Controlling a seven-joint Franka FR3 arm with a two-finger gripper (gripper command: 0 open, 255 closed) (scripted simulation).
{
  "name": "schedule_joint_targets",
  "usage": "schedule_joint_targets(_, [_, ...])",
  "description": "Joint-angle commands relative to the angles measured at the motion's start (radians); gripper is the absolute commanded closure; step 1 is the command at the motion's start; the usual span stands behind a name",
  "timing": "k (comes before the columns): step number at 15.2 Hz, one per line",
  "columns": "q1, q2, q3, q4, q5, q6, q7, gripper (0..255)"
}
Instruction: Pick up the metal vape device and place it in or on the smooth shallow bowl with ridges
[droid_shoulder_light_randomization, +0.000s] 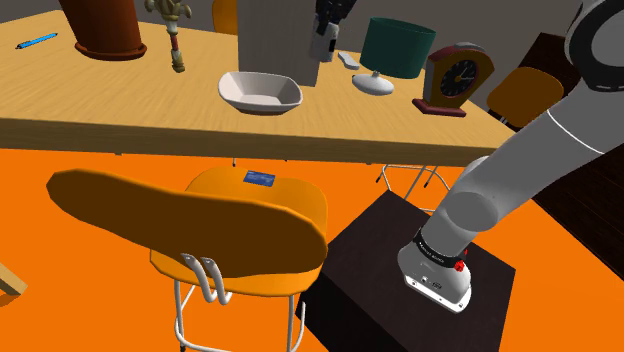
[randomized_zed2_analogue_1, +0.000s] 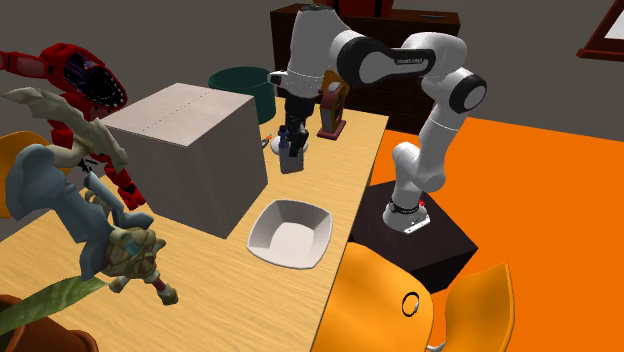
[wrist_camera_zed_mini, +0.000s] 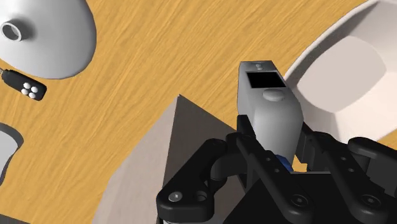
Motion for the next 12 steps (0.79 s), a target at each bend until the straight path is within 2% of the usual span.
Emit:
schedule_joint_targets(1, [0.016,0.026,0.034,0.022,-0.004,0.006,0.051,255])
schedule_joint_targets(7, [0.066,0.140,0.128,0.145,-0.032,-0.004,0.196,255])
schedule_joint_targets(12, [0.121,0.273,0.201,0.298,-0.083,-0.032,0.321,255])
